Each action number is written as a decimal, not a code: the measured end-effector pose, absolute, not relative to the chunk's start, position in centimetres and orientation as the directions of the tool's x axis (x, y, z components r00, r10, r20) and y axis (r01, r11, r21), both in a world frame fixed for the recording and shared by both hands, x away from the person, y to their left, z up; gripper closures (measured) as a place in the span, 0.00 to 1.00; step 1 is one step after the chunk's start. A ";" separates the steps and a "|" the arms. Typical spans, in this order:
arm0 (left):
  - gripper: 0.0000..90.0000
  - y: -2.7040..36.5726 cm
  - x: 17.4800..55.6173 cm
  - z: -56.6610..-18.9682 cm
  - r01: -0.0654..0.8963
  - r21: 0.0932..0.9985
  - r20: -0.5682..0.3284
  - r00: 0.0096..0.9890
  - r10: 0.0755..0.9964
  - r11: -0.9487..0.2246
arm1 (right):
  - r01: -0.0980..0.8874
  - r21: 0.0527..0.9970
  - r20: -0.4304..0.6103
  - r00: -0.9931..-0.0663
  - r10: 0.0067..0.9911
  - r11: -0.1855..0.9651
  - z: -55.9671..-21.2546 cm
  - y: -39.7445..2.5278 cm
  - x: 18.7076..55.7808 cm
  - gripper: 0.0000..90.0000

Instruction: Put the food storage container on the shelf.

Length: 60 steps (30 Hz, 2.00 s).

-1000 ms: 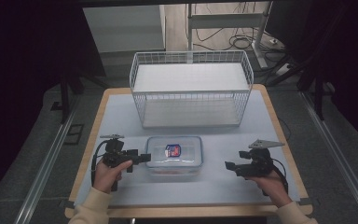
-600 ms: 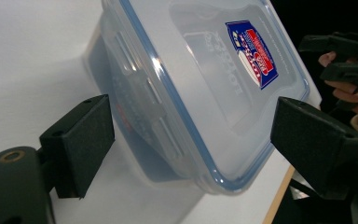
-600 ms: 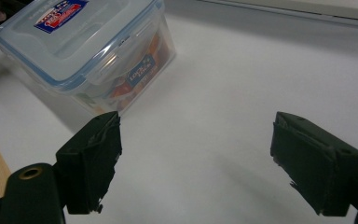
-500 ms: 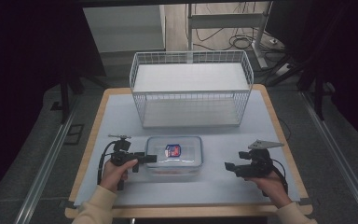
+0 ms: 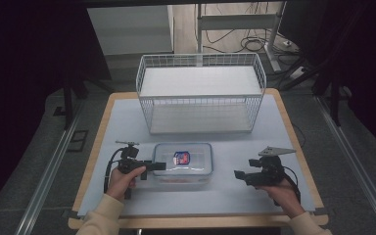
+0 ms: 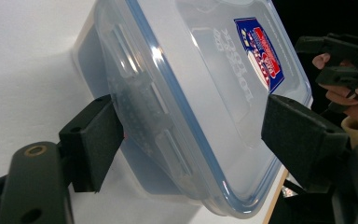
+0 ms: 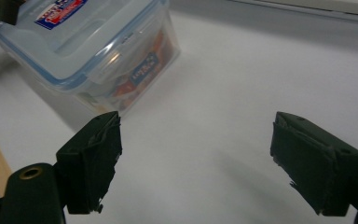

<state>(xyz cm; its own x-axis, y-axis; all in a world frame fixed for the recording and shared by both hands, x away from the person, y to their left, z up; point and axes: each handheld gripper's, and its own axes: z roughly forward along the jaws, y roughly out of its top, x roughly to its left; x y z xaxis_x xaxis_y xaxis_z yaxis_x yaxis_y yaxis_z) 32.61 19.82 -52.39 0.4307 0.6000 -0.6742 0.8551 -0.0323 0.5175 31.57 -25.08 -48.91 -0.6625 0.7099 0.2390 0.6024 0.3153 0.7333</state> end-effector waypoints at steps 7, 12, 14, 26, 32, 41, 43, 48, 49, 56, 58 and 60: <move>0.26 20.0 32.7 -52.4 0.860 0.510 -0.685 0.417 0.598 -0.016 | 0.613 0.726 0.309 -0.696 0.648 0.312 -48.4 -21.8 32.7 0.19; 0.28 20.1 32.8 -52.5 0.862 0.508 -0.693 0.413 0.591 -0.008 | 0.615 0.713 0.335 -0.720 0.608 0.335 -48.3 -19.3 33.3 0.19; 0.28 20.1 32.8 -52.5 0.861 0.508 -0.692 0.414 0.591 -0.008 | 0.627 0.707 0.355 -0.715 0.602 0.327 -48.4 -18.5 33.8 0.19; 0.28 20.2 32.9 -52.6 0.861 0.509 -0.696 0.416 0.586 -0.006 | 0.744 0.618 0.521 -0.630 0.576 0.254 -49.9 -16.7 36.6 0.20; 0.28 20.2 32.9 -52.6 0.860 0.510 -0.696 0.415 0.586 -0.004 | 0.777 0.578 0.569 -0.603 0.559 0.249 -50.7 -16.2 37.3 0.21; 0.28 20.1 32.8 -52.6 0.860 0.511 -0.696 0.412 0.588 0.003 | 0.844 0.496 0.665 -0.521 0.535 0.206 -51.4 -16.6 37.9 0.23; 0.28 20.1 32.8 -52.6 0.860 0.511 -0.696 0.411 0.588 0.004 | 0.856 0.478 0.682 -0.504 0.530 0.198 -51.5 -16.7 38.0 0.24; 0.28 20.1 32.8 -52.5 0.860 0.511 -0.695 0.411 0.590 0.002 | 0.875 0.446 0.713 -0.475 0.515 0.189 -51.8 -16.9 38.3 0.23; 0.28 20.1 32.8 -52.5 0.860 0.511 -0.695 0.411 0.590 0.002 | 0.879 0.440 0.721 -0.467 0.512 0.182 -51.9 -17.0 38.4 0.25; 0.28 20.0 32.7 -52.5 0.858 0.513 -0.692 0.410 0.594 0.005 | 0.875 0.454 0.722 -0.471 0.507 0.168 -51.3 -17.7 38.3 0.43; 0.28 20.0 32.7 -52.5 0.856 0.517 -0.690 0.412 0.595 0.007 | 0.871 0.463 0.716 -0.477 0.510 0.165 -51.1 -18.0 38.2 0.47; 0.28 20.1 32.6 -52.6 0.856 0.517 -0.694 0.412 0.590 0.012 | 0.871 0.463 0.718 -0.478 0.506 0.164 -51.2 -18.0 38.2 0.47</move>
<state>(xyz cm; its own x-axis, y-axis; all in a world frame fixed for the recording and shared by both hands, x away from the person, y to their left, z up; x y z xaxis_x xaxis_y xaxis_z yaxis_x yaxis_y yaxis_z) 32.64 20.07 -52.62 0.4118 0.5904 -0.6941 0.8556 0.0115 0.5174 38.20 -18.00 -51.16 -0.4778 0.5056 0.7184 0.8708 0.1644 0.4634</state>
